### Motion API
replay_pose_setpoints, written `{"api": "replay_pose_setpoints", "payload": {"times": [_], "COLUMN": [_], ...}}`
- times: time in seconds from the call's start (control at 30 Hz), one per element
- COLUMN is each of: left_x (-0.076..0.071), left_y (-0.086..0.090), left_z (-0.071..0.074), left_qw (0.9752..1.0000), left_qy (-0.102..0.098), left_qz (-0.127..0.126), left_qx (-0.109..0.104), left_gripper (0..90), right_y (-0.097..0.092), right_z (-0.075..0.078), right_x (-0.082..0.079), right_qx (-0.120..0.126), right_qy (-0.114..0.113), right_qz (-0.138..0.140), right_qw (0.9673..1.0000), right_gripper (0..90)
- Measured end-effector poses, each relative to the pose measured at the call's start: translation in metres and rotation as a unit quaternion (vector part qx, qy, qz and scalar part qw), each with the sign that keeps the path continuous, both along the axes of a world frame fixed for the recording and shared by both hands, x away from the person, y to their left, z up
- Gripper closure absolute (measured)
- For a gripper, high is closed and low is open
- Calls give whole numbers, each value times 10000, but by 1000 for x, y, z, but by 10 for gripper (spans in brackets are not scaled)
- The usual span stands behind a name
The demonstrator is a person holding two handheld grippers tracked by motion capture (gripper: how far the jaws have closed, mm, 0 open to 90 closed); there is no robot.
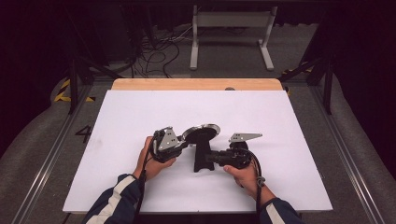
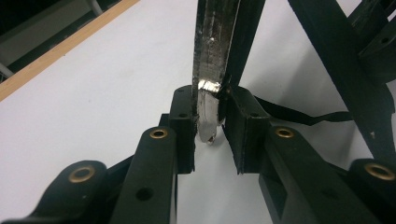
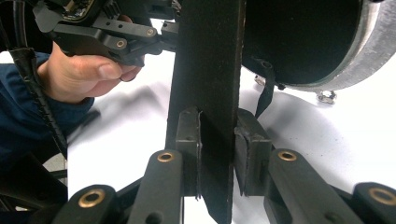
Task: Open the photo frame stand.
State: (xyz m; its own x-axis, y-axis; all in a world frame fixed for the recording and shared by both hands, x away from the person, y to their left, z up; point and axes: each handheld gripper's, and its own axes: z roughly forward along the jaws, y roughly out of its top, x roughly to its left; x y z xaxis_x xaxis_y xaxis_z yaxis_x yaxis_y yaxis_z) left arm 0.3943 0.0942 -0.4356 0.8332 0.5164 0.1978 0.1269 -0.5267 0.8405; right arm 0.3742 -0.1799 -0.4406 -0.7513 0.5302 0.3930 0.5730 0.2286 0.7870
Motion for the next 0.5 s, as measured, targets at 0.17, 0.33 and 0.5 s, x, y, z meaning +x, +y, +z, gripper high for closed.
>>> {"api": "replay_pose_setpoints", "payload": {"times": [0.17, 0.33, 0.5], "left_x": [-1, -4, -5], "left_y": [-1, -4, -5], "left_z": [-2, -4, -6], "left_qw": [10000, 9996, 9990], "left_qy": [-82, -241, -390], "left_qz": [36, 132, 193], "left_qx": [33, 97, 129], "left_gripper": [739, 739, 735], "right_y": [0, 1, 0], "right_z": [-1, -1, -1], "right_x": [-1, -2, -2], "right_qx": [-73, -196, -245], "right_qy": [-62, -86, -124], "right_qz": [-2, -23, -63], "right_qw": [10000, 9998, 9996], "right_gripper": [745, 742, 739]}}
